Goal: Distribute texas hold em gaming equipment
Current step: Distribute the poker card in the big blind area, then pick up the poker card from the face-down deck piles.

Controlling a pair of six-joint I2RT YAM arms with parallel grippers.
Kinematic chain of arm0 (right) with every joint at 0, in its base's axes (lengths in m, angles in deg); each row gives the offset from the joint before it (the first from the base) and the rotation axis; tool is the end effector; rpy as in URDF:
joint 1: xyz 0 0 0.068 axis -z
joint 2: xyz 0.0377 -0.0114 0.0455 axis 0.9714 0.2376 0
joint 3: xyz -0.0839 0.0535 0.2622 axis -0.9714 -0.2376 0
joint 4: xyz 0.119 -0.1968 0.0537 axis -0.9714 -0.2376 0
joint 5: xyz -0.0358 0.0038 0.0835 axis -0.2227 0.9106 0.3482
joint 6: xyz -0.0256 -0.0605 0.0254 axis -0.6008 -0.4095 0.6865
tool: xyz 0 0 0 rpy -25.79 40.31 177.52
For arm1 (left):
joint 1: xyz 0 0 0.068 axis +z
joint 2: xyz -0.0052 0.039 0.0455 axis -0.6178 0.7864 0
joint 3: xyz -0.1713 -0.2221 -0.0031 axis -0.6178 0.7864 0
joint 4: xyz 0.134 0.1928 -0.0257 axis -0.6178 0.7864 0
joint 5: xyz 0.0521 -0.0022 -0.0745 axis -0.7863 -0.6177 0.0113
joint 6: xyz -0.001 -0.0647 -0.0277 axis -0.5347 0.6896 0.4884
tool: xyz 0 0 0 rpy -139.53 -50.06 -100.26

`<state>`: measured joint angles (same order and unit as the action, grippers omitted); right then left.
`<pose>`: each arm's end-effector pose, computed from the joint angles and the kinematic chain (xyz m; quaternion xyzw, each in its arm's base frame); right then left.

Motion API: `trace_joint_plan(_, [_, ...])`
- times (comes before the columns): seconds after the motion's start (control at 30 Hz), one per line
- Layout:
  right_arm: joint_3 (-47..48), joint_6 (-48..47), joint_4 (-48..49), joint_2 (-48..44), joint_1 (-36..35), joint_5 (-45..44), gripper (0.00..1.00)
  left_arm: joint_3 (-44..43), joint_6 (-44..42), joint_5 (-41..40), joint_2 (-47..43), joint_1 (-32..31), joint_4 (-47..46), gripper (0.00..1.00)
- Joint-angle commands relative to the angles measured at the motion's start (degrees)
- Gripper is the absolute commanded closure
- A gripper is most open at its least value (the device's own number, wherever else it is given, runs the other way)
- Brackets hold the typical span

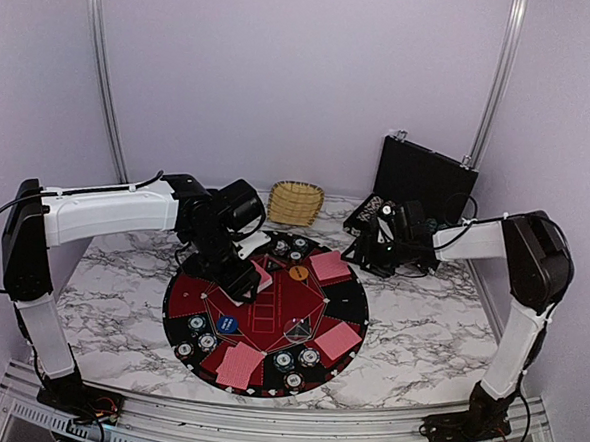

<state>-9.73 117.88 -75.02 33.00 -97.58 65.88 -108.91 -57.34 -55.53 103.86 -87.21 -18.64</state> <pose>0.3504 0.1610 0.1685 -0.0070 0.9180 0.3178 0.2370 0.2316 -0.2750 0.2515 0.3882 0.8986 -0.1283 0.1592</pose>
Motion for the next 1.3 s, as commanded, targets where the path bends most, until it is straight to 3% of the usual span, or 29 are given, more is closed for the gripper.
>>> trace_joint_plan(0.0, [-3.3,5.1,7.1,-4.6,-0.7,11.1,0.26,-1.0,-0.2,0.9,-0.2,-0.2,1.2,0.51])
trace_joint_plan(0.33, [-7.8,12.7,14.9,-8.3,-6.9,23.1,0.25,-2.2,0.4,0.8,0.2,-1.6,1.3,0.51])
trace_joint_plan(0.77, [-5.6,19.9,21.6,-7.2,-16.8,24.2,0.21,-4.2,0.6,0.9,1.5,-3.1,1.4,0.51])
trace_joint_plan(1.27, [-0.2,24.3,26.0,-1.1,-21.4,26.2,0.21,-5.1,0.2,1.1,1.7,-3.5,1.5,0.51])
